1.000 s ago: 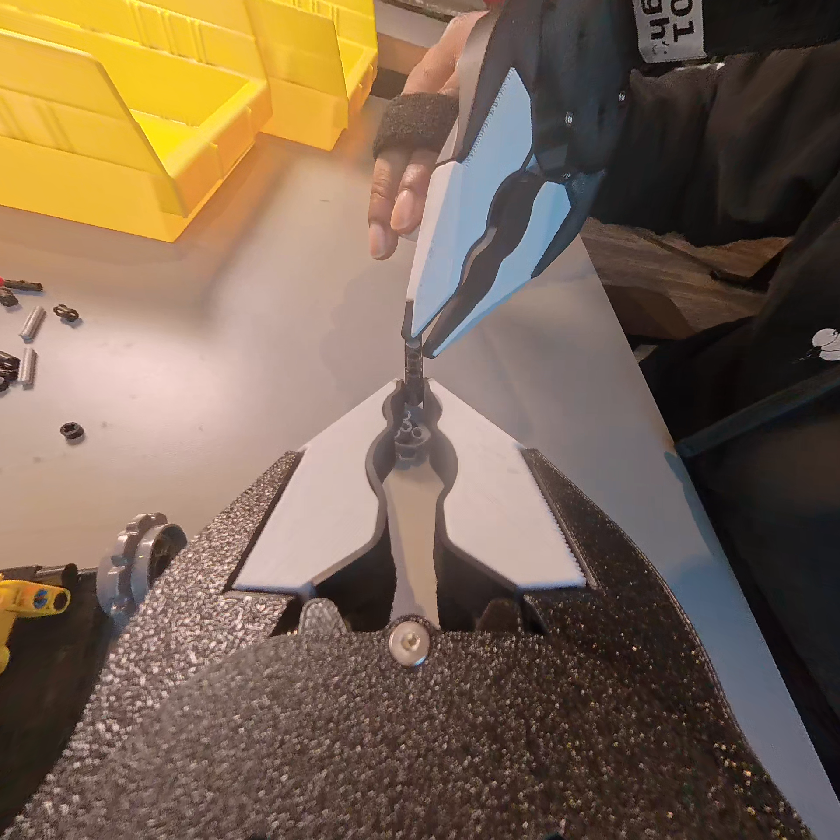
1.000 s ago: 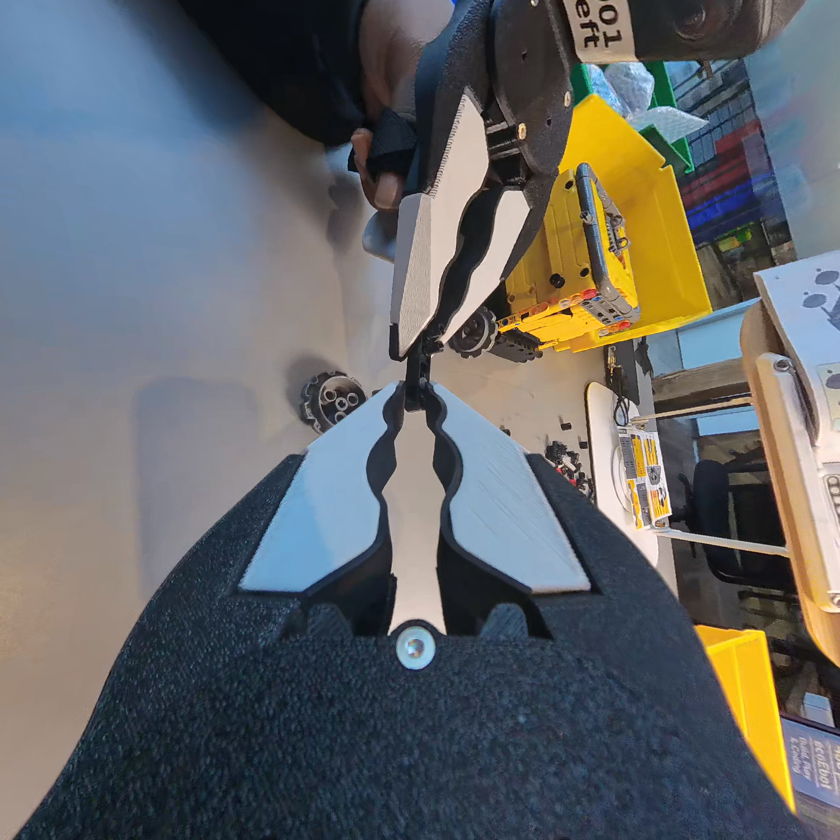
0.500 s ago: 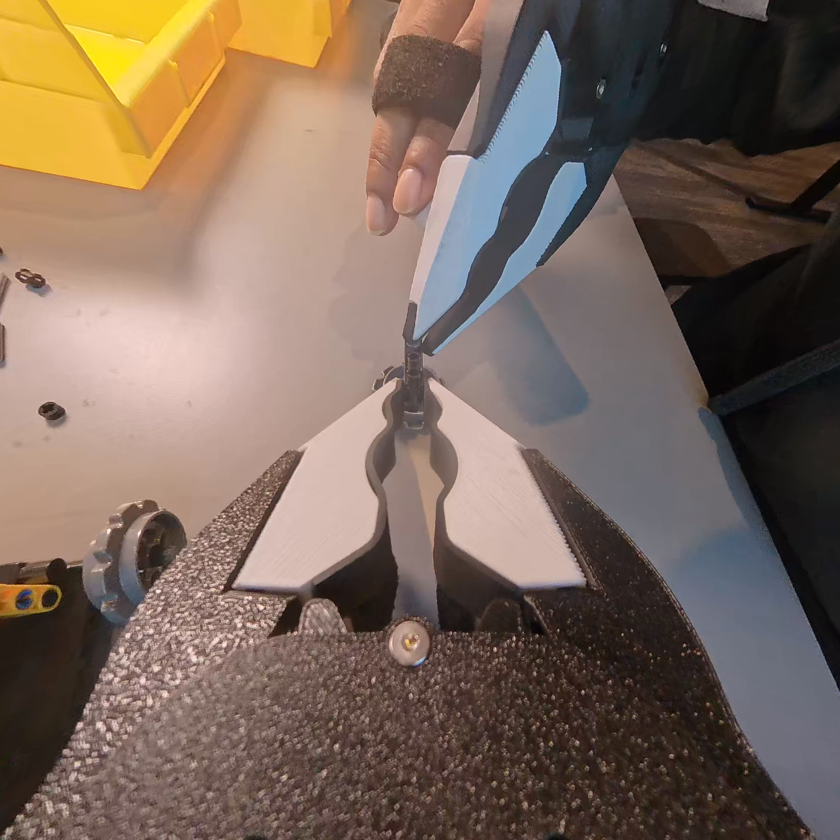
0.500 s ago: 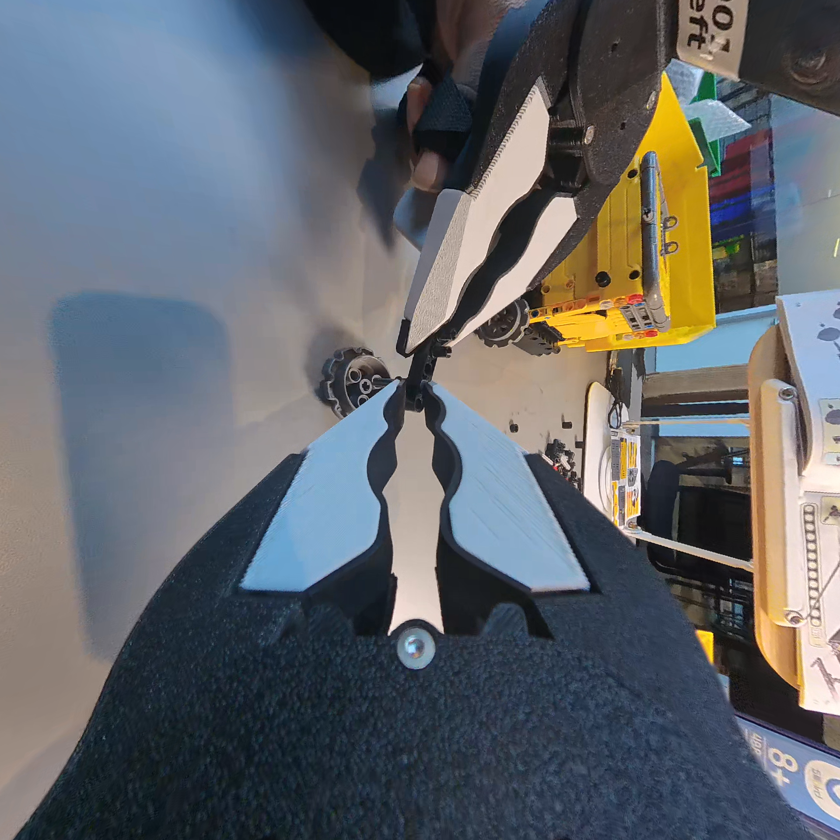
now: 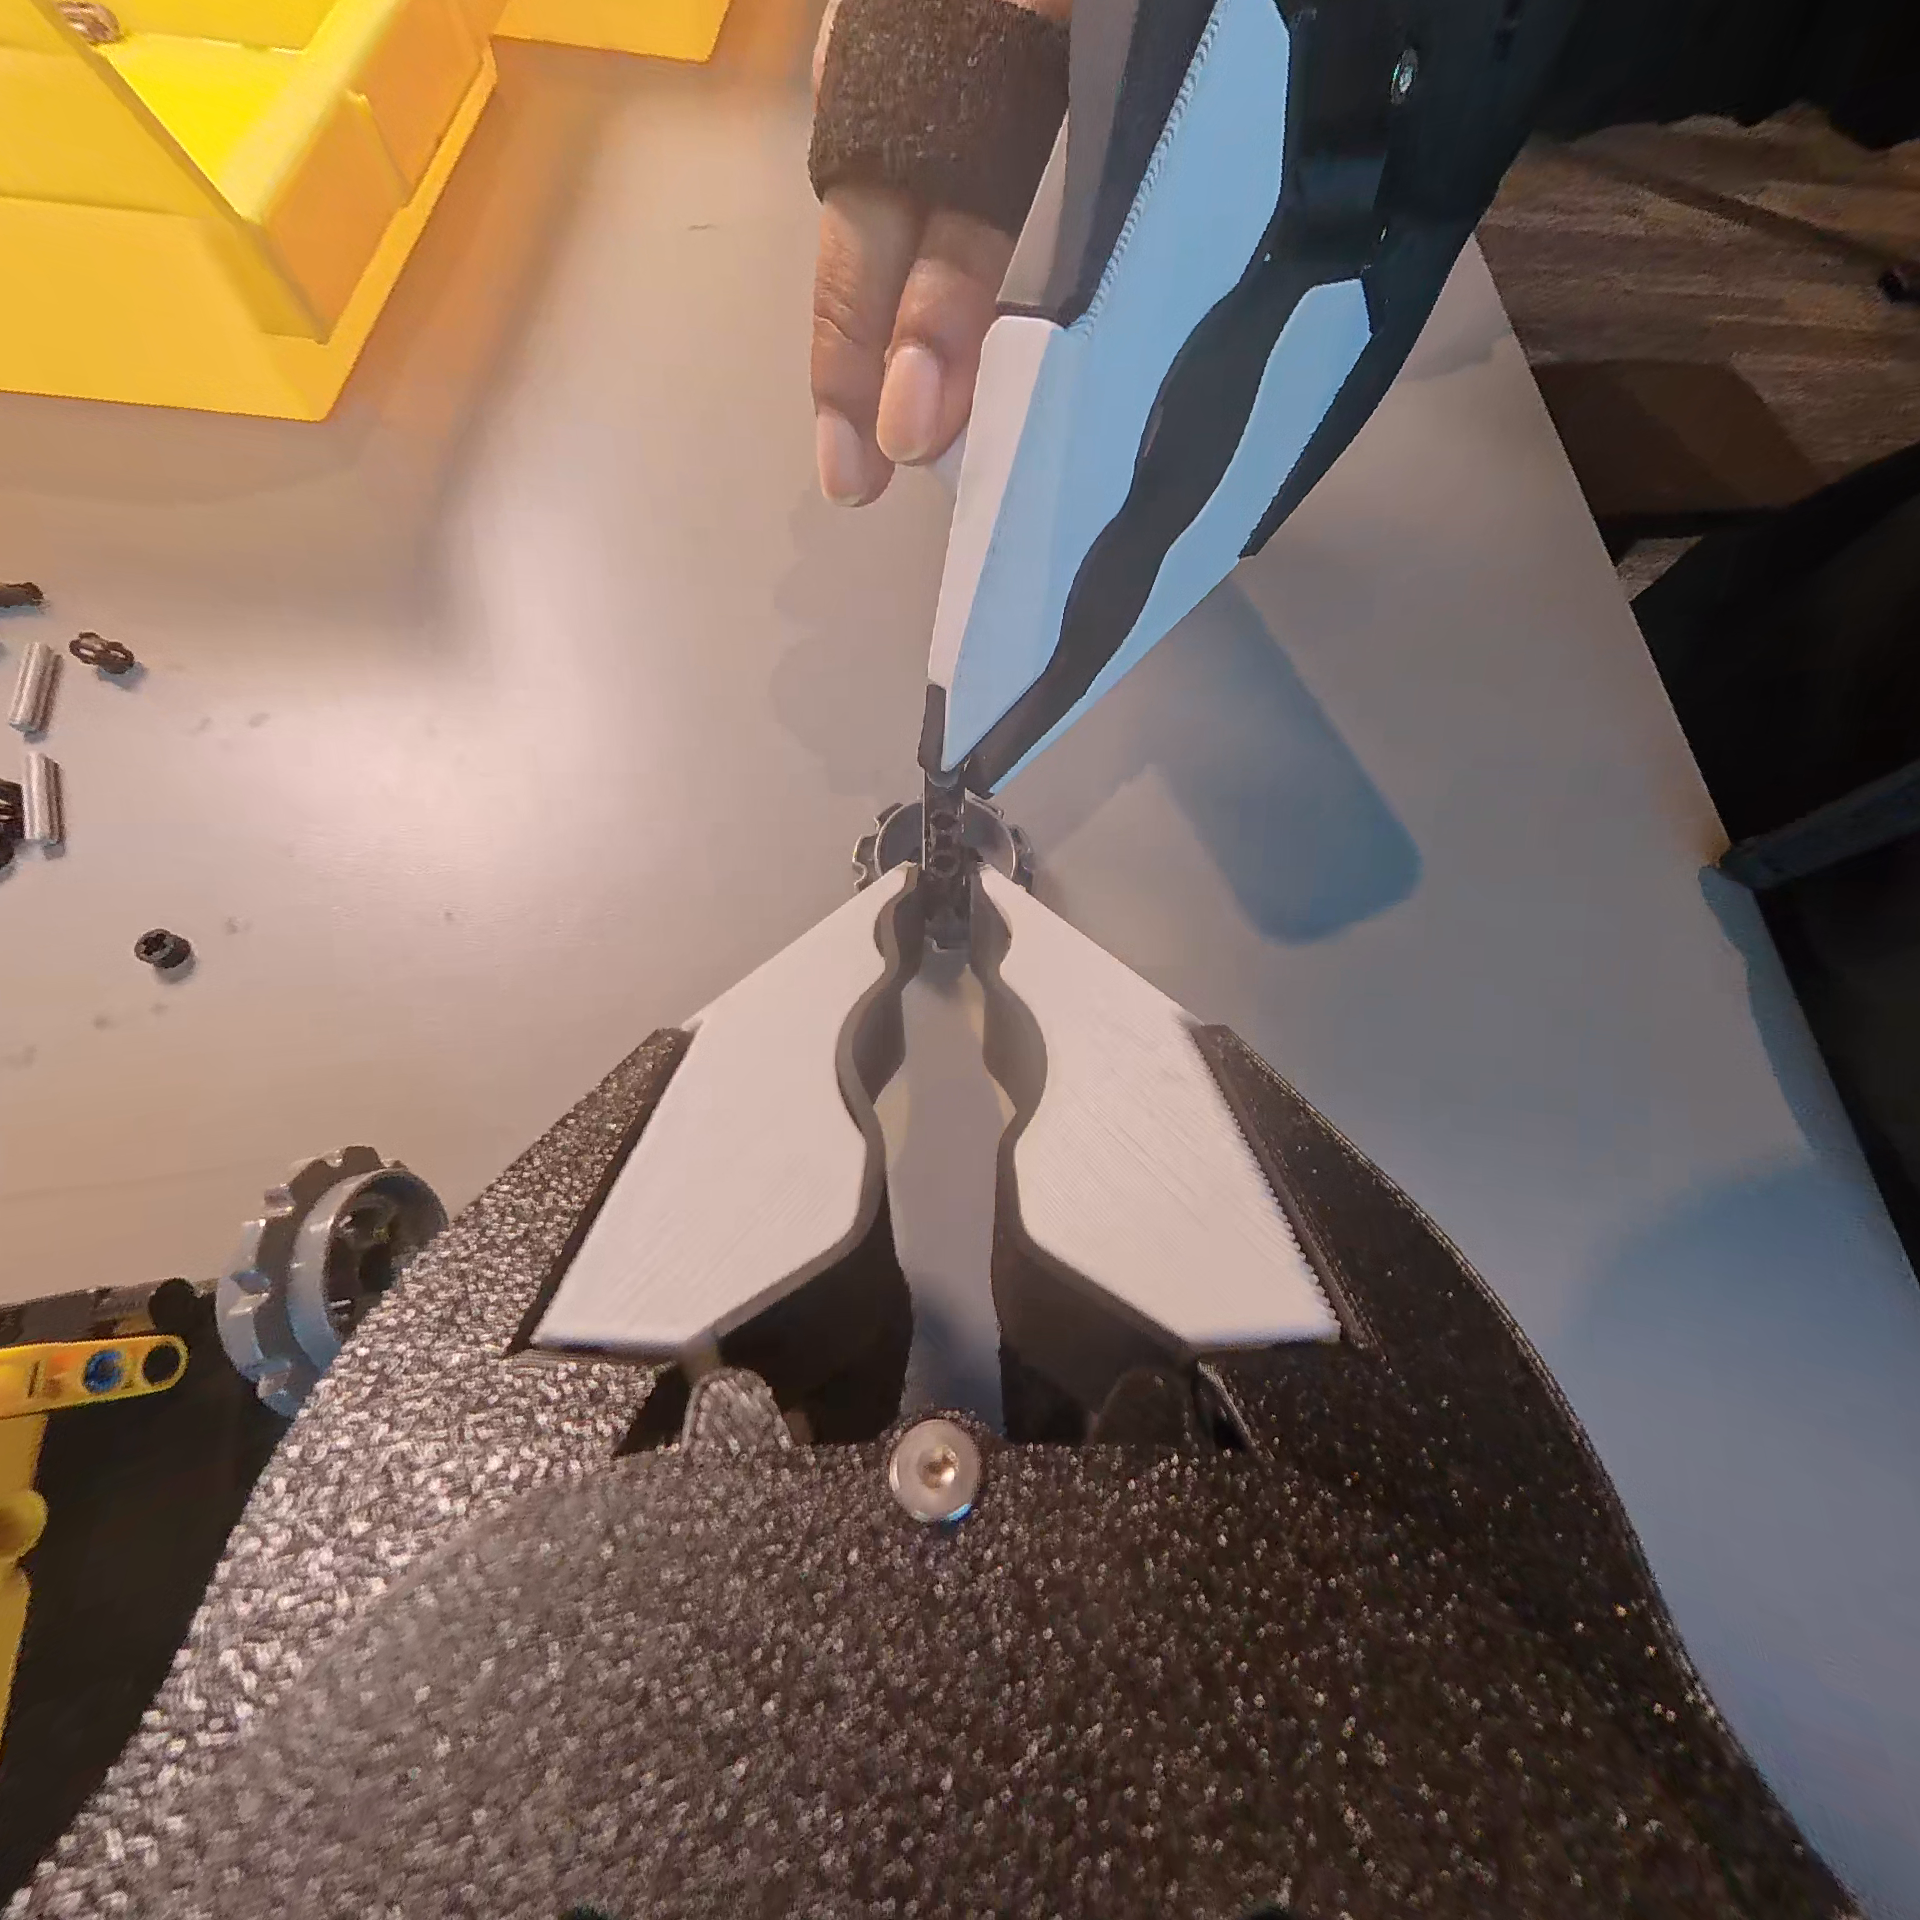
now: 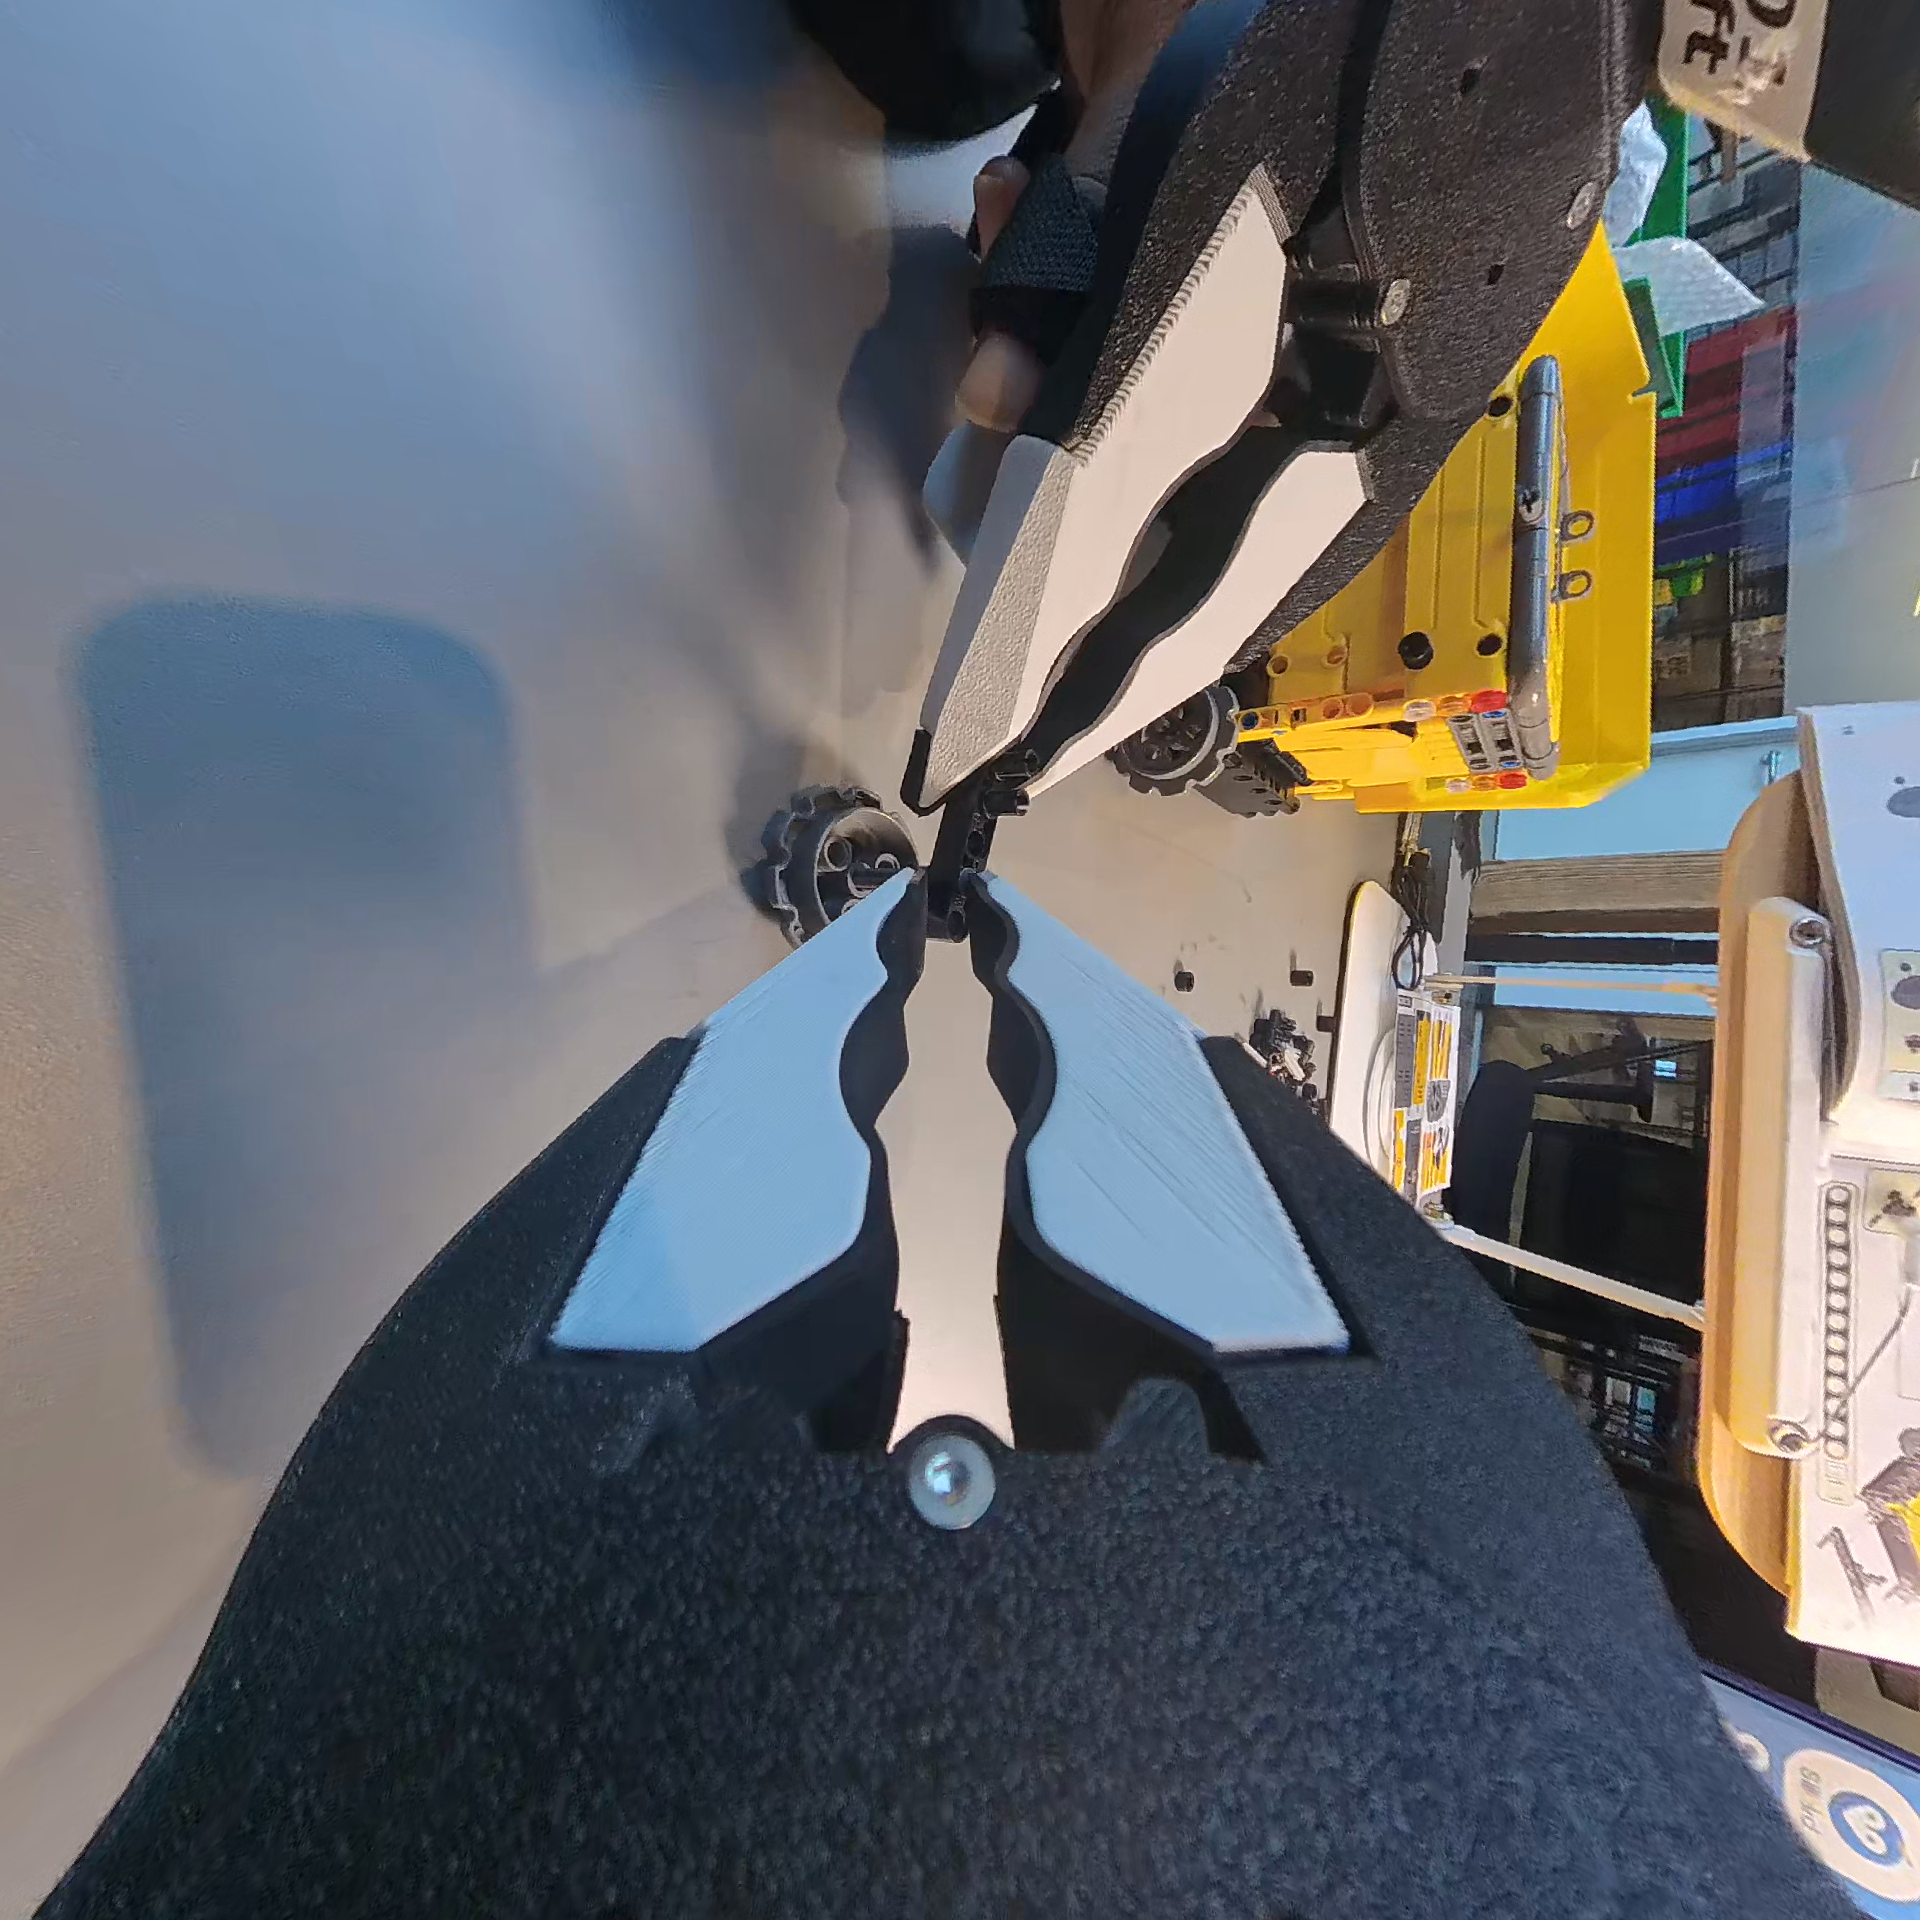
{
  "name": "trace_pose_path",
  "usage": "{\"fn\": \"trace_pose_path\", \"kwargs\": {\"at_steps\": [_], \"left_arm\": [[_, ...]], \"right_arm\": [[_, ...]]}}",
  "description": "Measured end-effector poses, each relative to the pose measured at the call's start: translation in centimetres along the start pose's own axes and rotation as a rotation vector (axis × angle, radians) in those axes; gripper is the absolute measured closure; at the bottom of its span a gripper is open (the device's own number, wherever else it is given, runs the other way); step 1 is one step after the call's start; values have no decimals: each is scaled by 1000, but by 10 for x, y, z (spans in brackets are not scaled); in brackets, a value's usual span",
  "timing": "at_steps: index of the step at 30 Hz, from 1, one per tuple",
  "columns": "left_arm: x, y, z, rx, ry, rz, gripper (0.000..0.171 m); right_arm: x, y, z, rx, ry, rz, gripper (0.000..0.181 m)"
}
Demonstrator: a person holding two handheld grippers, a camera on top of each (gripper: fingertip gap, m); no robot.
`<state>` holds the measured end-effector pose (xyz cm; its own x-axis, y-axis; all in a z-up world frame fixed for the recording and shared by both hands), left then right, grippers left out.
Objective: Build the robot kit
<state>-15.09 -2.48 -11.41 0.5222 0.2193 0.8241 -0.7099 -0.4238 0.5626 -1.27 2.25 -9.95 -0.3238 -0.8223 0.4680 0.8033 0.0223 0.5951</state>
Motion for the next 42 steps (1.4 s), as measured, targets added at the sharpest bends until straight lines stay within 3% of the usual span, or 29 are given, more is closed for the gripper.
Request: {"fn": "trace_pose_path", "kwargs": {"at_steps": [9, 22, 27, 32, 37, 42], "left_arm": [[4, -1, 4, 66, -37, -47, 166], [3, 3, -5, 25, 0, -4, 166], [4, 12, -6, 23, 19, 59, 166], [13, 24, -3, -25, 33, 195, 166], [20, 29, -2, -44, 47, 277, 166], [22, 31, -5, 7, 73, 292, 166]], "right_arm": [[-1, 0, 1, 0, 27, -13, 174], [1, 1, 8, -1, -36, -5, 178], [-5, 16, 23, 83, -390, 172, 163], [-23, 13, 26, 231, -737, 340, 162], [-19, 9, 32, 309, -849, 457, 167], [-19, 9, 37, 267, -920, 493, 175]]}}
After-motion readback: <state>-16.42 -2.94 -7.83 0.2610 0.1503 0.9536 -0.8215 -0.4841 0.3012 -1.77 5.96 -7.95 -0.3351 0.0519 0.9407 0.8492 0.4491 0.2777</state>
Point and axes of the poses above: each gripper's, where its closed fingertips meet, y back along the fingers, x out of its top, z = x × y across the jaws, the point moved 9 cm from there along y, back along the fingers, and after that the axes turned 9 degrees about -y, right-handed, at the moved point
